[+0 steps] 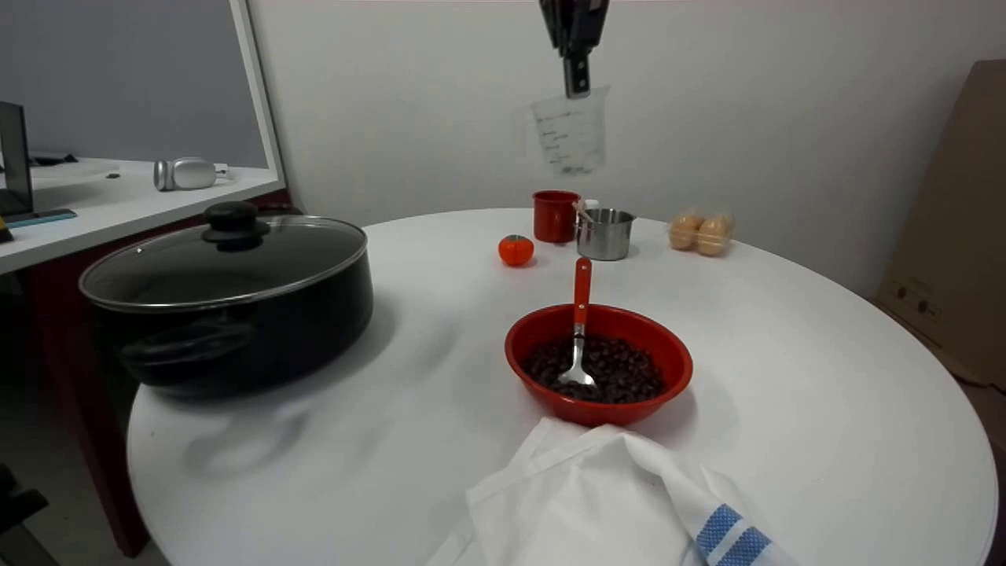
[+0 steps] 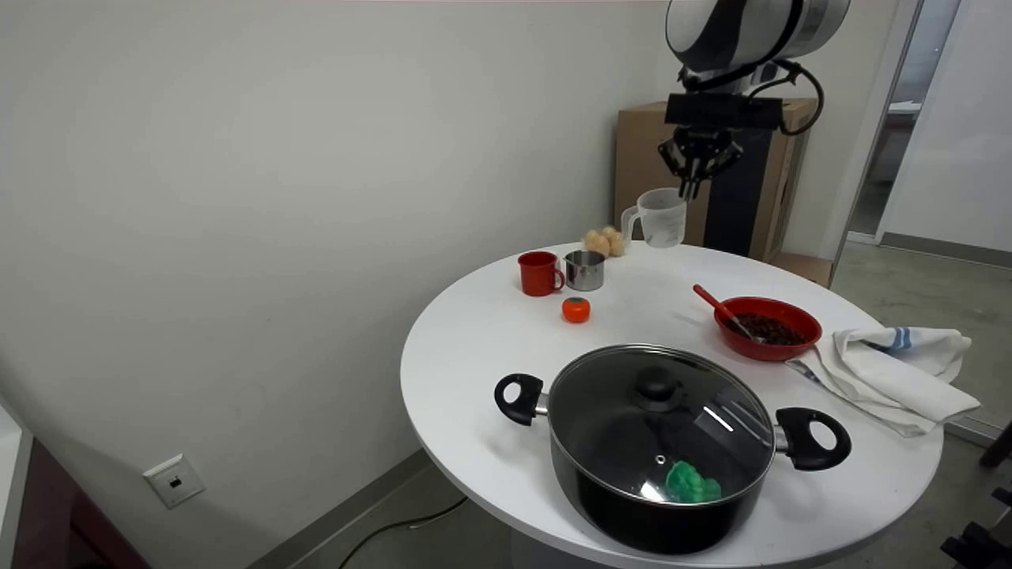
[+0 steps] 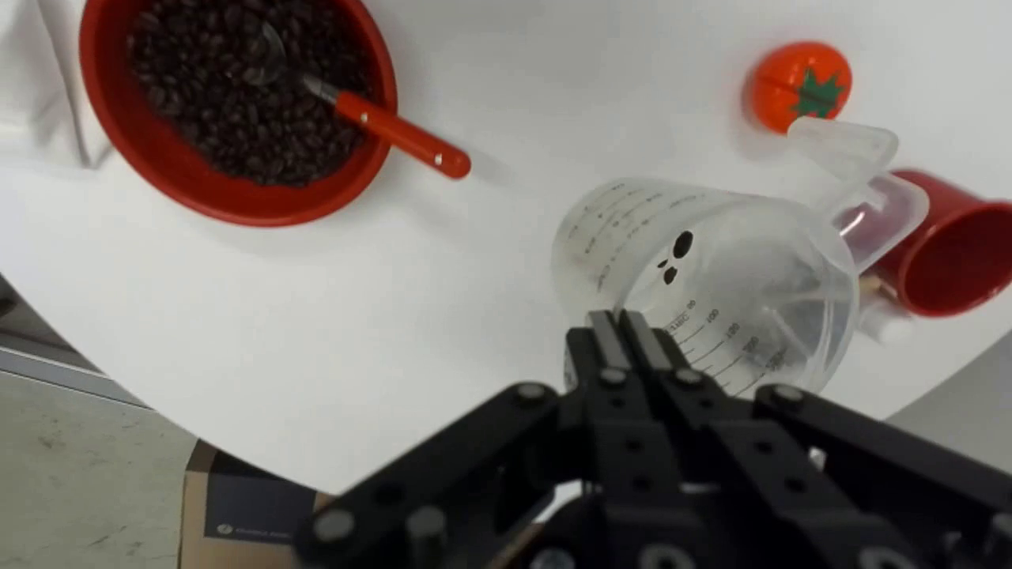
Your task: Move the clear jar to the right of the orange bowl
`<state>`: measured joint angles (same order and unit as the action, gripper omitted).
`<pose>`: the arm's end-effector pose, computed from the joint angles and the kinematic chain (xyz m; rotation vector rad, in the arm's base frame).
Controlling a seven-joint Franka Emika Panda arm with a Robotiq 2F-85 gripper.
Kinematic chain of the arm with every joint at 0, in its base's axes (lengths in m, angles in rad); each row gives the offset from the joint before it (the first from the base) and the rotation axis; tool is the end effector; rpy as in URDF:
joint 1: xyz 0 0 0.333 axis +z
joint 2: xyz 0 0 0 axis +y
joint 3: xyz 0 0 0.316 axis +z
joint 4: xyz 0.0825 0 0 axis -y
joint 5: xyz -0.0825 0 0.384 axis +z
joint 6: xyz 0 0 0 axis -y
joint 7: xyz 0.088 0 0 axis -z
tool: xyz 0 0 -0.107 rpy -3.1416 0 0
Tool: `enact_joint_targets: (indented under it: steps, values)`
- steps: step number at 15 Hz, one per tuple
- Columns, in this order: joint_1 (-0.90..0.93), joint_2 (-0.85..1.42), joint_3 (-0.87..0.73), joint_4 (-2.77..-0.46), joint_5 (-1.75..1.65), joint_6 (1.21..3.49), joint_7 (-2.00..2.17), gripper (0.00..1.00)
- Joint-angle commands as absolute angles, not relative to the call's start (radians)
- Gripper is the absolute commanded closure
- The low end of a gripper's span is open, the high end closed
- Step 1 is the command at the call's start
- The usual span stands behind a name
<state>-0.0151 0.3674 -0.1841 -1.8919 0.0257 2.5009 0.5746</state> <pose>0.6391 -0.1208 0.3388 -2.8863 1.1734 -0.3951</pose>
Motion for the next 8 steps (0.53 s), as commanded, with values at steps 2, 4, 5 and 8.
enact_joint_targets:
  steps: [2,4,5,8]
  values:
    - [-0.076,0.397,-0.234,-1.770,0.063,2.448,0.658,0.99]
    - [-0.110,0.424,-0.266,-1.728,0.061,2.412,0.714,0.99]
    - [-0.127,0.435,-0.276,-1.711,0.065,2.393,0.739,0.99]
    - [-0.195,0.490,-0.297,-1.658,0.100,2.324,0.787,0.99]
